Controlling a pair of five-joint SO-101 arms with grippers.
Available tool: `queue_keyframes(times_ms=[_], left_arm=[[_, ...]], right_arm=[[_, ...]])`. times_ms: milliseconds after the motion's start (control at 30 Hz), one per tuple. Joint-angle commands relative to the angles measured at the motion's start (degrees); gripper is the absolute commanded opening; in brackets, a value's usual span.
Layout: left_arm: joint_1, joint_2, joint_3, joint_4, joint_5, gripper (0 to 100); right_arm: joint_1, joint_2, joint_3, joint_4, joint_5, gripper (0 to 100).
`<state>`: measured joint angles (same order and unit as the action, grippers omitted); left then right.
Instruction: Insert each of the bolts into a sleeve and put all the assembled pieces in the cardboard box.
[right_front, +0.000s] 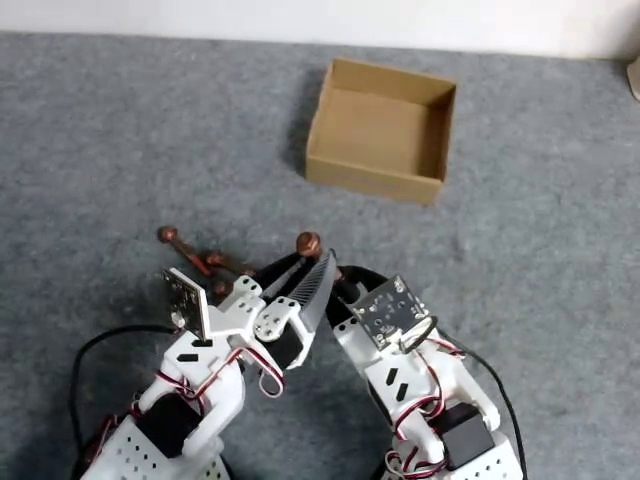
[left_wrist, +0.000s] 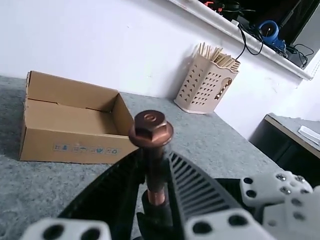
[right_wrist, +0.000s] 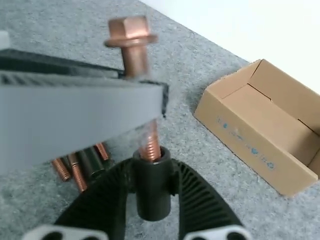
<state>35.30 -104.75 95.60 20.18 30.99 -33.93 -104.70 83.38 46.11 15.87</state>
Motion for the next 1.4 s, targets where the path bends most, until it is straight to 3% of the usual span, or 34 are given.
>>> queue_keyframes(times_ms=[0,233,667,733,800,900,967,1367], left_arm=[[0.7,0.3,0.9,-0.1,-0.4,1],[0.8,0.3,1.5,-0.3,-0.4,1],[0.0,0.2,1.4,-0.3,-0.4,1],[-0.5,0.2,1.3,-0.2,-0.4,6],[0.0,0.2,0.7,0.7,-1.3,18],[3.2,0.2,-0.8,7.4,-4.7,36],[4.5,0.2,-2.7,11.0,-4.3,40],[-7.6,0.0,-10.3,12.5,5.4,33]], right_arm=[[0.9,-0.7,-1.5,-1.2,-0.4,0.5],[-3.1,-0.7,-5.6,3.8,-0.4,0.5],[-3.1,-0.7,-5.4,3.6,-0.3,0.5],[-3.1,-0.7,-5.4,3.6,-0.3,0.5],[-3.0,-0.7,-5.4,3.6,-0.3,0.5],[-3.0,-0.7,-5.3,3.6,-0.3,0.5],[-3.0,-0.7,-5.3,3.6,-0.3,0.5],[-2.9,-0.7,-2.5,2.3,-0.2,0.5]])
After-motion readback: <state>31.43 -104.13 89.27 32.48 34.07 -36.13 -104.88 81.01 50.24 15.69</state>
